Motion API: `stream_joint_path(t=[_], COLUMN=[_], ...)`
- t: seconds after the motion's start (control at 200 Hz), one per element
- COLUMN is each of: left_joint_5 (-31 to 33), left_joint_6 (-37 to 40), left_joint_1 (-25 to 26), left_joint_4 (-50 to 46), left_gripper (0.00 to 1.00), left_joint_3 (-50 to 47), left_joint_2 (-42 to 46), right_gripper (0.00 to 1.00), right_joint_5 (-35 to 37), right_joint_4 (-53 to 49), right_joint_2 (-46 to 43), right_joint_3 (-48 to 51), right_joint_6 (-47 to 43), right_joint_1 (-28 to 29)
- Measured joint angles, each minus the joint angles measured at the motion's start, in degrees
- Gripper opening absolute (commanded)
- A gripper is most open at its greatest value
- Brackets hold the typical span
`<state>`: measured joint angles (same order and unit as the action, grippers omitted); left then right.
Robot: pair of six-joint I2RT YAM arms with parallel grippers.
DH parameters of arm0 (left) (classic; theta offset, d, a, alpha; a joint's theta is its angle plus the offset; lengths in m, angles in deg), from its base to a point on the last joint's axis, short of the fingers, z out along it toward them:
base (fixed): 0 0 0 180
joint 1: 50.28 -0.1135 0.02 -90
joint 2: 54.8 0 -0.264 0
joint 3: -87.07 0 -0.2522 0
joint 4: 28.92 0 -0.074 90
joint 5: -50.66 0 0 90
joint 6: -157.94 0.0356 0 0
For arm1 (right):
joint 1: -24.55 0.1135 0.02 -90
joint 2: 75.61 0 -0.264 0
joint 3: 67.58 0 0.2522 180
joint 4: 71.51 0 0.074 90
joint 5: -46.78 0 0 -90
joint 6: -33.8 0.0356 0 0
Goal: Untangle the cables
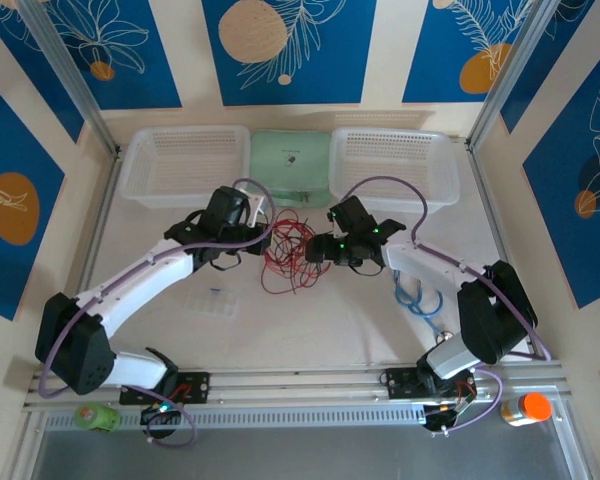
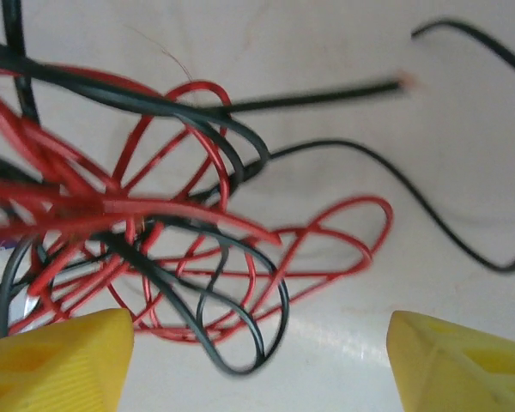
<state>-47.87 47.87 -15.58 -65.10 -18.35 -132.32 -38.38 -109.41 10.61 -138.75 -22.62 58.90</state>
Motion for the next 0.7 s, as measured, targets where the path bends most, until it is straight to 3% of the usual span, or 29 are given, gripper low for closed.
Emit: stream_joint_path(t=[0.18,0.335,0.38,0.445,0.47,0.51,0.7], left_joint_5=[-5.1,-8.6,-9.4,-10.1,-10.4,-10.8,-10.8], left_joint_6=[3.3,7.5,8.7,9.9,10.2,10.4,10.5], left_joint_1=[0.8,0.9,0.9,0.9,0.9,0.9,0.9], left_joint_4=[-1.5,-3.4,-3.8,-4.0,-4.0,-4.0,-2.5], left_gripper=[0.0,0.01,0.02,0.02,0.02,0.01,0.01], left_joint_3=[2.6,3.7,3.8,3.8,3.8,3.8,3.7], left_joint_2=[0.8,1.4,1.6,1.8,1.8,1.8,1.6], right_gripper=[0.82,0.74,0.65,0.43,0.3,0.0,0.0], right_joint_5=[-4.3,-10.3,-12.5,-15.7,-16.9,-18.3,-19.2], right_joint_4=[9.0,17.4,19.4,21.9,22.9,24.2,26.1], right_joint_2=[0.6,0.6,0.6,0.6,0.7,0.9,2.2], right_joint_3=[0.7,4.2,5.4,6.7,7.1,7.4,7.6], right_joint_6=[-11.6,-21.0,-22.8,-24.4,-24.5,-24.8,-22.9], right_joint_1=[-2.4,-4.6,-5.3,-6.6,-7.3,-7.9,-8.4])
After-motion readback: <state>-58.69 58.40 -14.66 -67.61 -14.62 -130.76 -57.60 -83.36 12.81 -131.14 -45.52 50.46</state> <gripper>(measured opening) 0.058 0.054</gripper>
